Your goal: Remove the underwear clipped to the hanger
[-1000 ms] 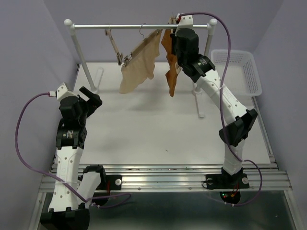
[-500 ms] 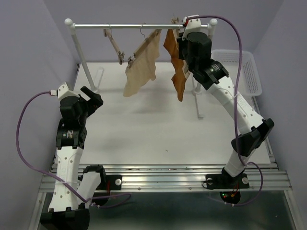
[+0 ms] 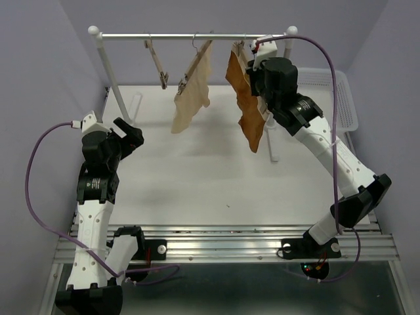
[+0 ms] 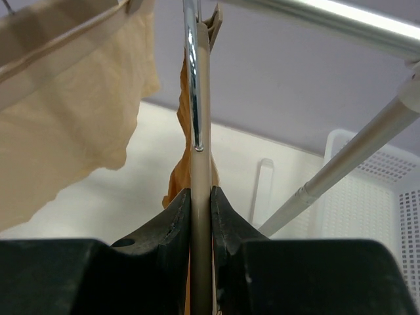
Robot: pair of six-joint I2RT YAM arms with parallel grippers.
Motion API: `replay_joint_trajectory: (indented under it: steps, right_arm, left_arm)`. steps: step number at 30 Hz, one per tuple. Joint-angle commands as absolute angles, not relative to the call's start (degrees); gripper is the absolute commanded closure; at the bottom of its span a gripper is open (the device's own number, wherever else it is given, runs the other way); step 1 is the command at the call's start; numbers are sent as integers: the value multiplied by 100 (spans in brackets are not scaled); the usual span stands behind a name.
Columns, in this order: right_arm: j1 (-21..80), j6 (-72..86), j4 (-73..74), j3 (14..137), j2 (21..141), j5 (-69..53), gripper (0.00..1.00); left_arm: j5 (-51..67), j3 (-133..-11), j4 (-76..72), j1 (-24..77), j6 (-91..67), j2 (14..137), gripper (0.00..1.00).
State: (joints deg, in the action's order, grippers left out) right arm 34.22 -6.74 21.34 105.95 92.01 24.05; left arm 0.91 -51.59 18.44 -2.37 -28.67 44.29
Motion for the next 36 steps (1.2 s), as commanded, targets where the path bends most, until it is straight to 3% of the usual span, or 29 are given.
replay_joint_trajectory:
  steps: [1,9,14,17,24,31,36]
  right_arm:
    - [3472,-923,1740,10223,8641,2119,99]
    - [3472,-1615,1793,8825,7577,1065,99]
    - [3472,-2494,2907,8429,7111,-1130,99]
    - [3472,-2943,3707,8472,6996,-2195,99]
    - [3472,-4043,5359,9308,7654,-3663,99]
    - [3472,-5947,7872,11353,8894,-4596,99]
    - [3472,-6275,7945,11303,8824,-4755,99]
  left_arm:
    - [535,-5115,1512,-281,-2637,4447,1]
    - [1703,-5186,1354,-272,-2181,4395,1]
    - [3746,-5151,977,-246,-1793,4263,1]
    - [4349,-5168,782,-141,-1706,4254,1]
    - [4878,-5405,782,359,-1310,4359,1]
    - [5272,-5370,835,1406,-441,4395,1]
    - [5432,-5230,958,1705,158,4061,1]
